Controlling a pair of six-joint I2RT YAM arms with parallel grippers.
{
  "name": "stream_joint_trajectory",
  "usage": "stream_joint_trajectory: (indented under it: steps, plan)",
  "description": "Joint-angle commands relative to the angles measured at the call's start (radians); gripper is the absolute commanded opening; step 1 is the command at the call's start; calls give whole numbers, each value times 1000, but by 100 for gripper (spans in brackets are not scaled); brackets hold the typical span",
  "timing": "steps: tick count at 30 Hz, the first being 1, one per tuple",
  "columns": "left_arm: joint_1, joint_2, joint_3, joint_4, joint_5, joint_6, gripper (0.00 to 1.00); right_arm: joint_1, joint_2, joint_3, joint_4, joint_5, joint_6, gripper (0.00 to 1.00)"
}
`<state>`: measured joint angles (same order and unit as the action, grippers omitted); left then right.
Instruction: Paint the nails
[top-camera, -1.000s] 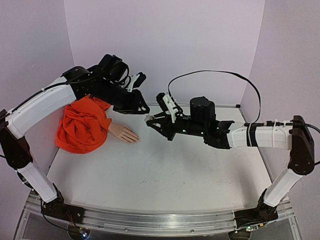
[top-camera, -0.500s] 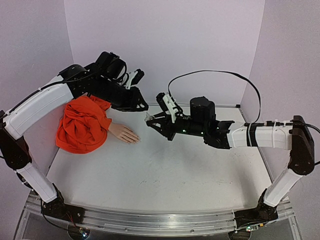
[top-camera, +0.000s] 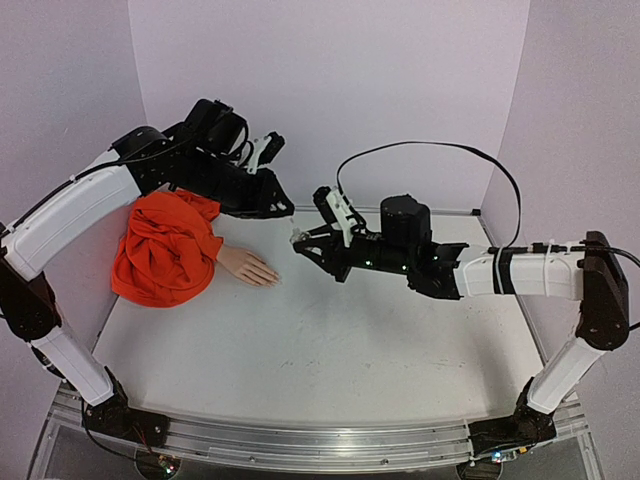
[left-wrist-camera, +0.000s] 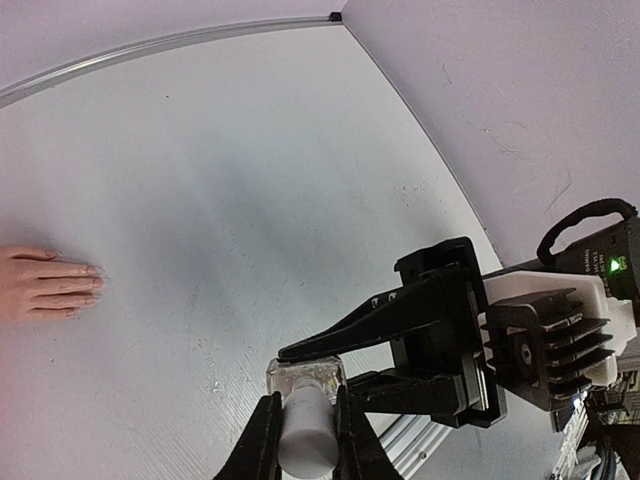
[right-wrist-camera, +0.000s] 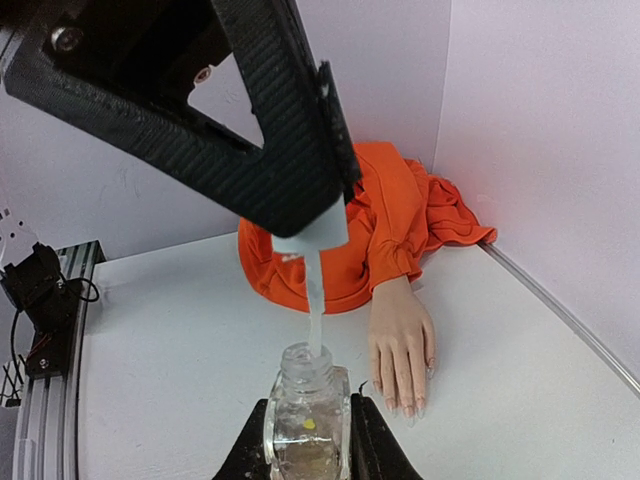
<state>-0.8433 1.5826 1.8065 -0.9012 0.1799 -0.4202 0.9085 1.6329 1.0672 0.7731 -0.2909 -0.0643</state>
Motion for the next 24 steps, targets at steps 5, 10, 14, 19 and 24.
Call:
stream_joint_trajectory:
  steps: [5,10,14,19,24]
  plan:
    - [4,-57,42,10,-11,0,0,3,-54,-23,110,25,10,0]
    - [4,-66,39,11,-11,-2,0,3,-62,-34,123,35,16,0]
    - [4,-67,36,10,-11,-5,0,4,-64,-37,139,26,17,0]
    - [4,-59,34,11,-7,-9,0,3,-70,-50,168,-5,17,0]
    - [4,-58,31,10,-19,-12,0,3,-87,-79,204,40,30,0]
